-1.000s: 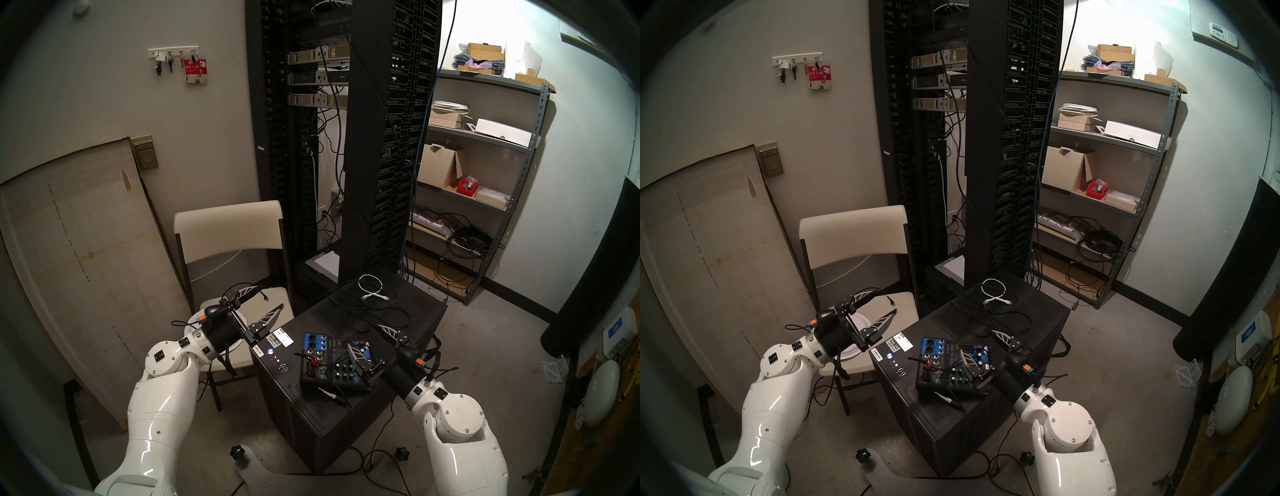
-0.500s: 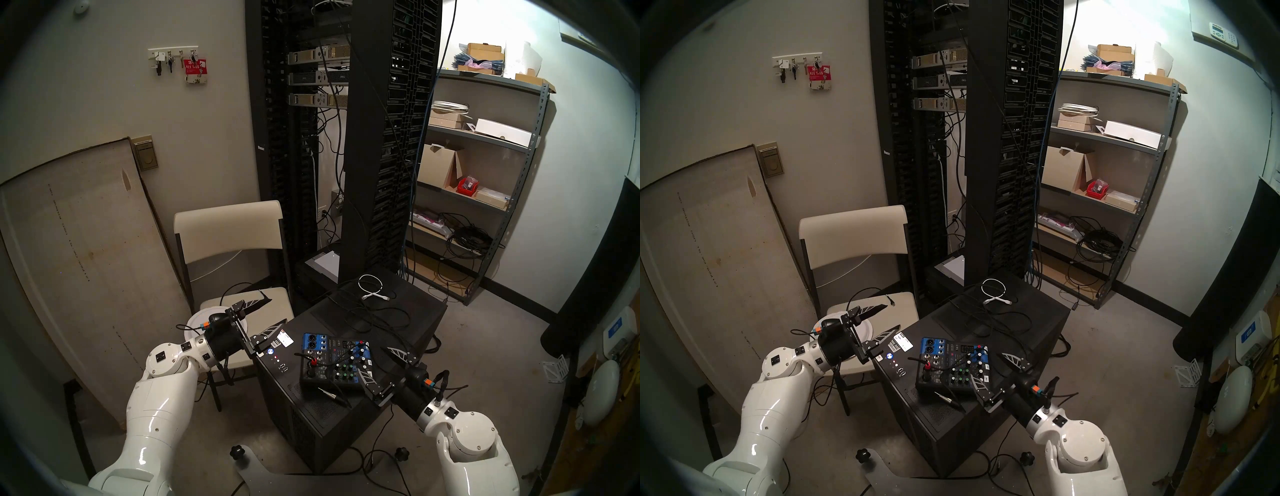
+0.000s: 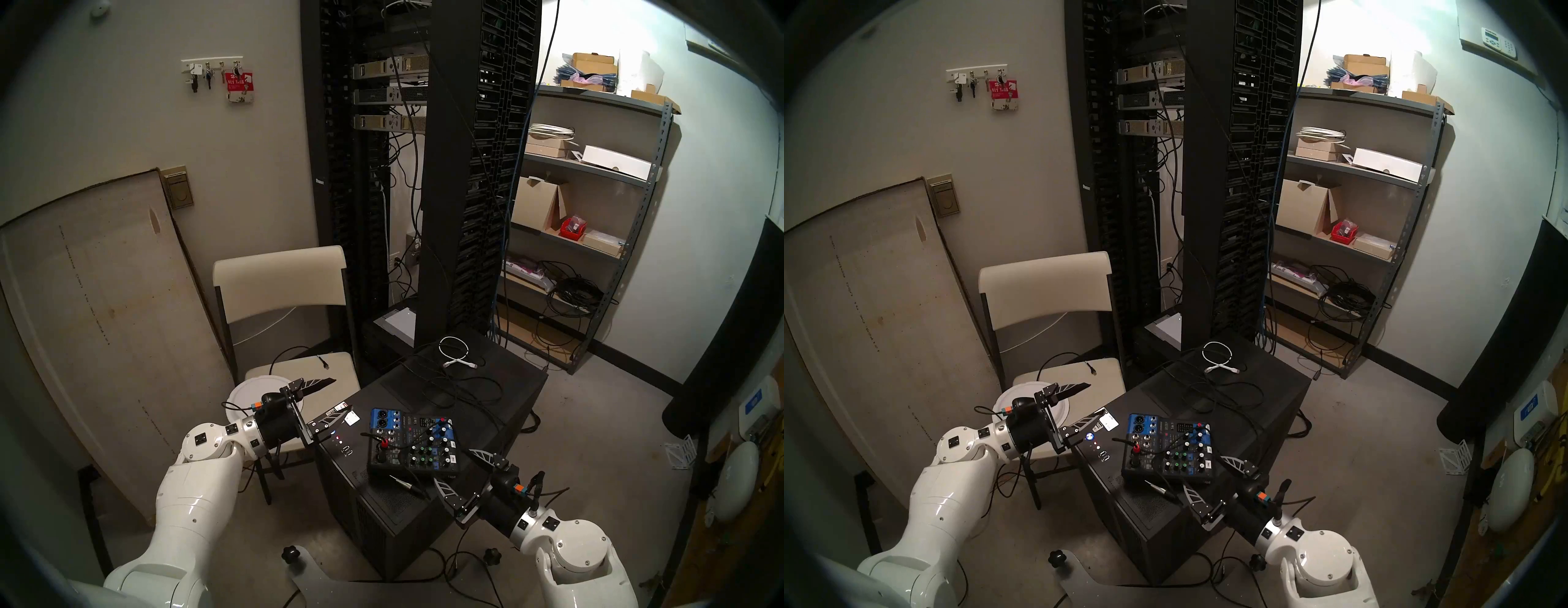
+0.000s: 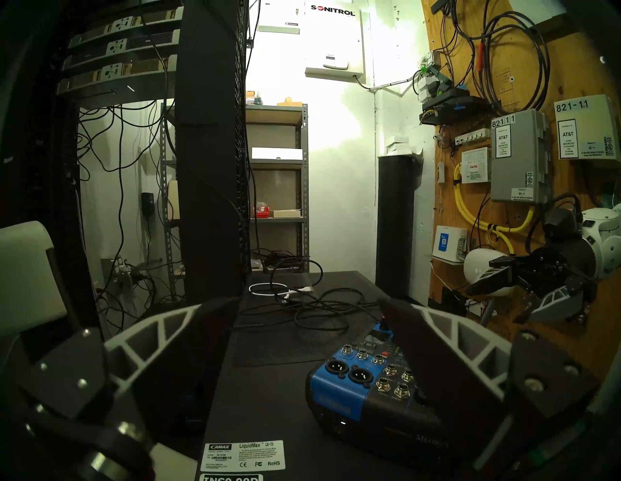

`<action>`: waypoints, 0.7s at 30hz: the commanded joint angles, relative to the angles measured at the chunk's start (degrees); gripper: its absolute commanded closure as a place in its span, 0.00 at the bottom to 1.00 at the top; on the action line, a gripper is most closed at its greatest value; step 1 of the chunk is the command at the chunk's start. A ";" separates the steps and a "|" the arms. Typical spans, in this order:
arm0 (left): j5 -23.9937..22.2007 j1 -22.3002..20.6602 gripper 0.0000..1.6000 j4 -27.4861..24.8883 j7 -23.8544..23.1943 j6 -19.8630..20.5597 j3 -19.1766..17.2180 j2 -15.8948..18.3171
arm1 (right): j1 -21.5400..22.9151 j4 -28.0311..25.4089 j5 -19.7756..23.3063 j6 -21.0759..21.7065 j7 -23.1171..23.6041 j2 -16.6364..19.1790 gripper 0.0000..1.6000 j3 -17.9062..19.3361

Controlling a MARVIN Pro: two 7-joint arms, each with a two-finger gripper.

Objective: Insert aux cable

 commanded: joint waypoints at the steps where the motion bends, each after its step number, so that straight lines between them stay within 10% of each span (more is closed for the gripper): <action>1: -2.33 1.26 0.00 -6.36 -0.83 0.77 -0.69 -1.29 | -1.27 -0.84 0.00 0.27 0.13 -0.13 0.00 -0.03; 7: -2.67 5.08 0.00 -11.40 -0.31 3.16 -1.06 -2.46 | -1.48 0.11 -0.22 0.00 -0.28 -0.32 0.05 0.27; 10: -1.92 6.26 0.00 -12.79 0.58 3.71 -1.20 -2.85 | -1.43 0.14 -0.41 0.34 -0.40 -0.40 0.38 0.29; 21: -3.02 6.98 0.00 -17.05 2.03 4.38 -2.60 -3.76 | -0.23 2.32 -0.72 1.41 0.53 0.14 0.53 -0.85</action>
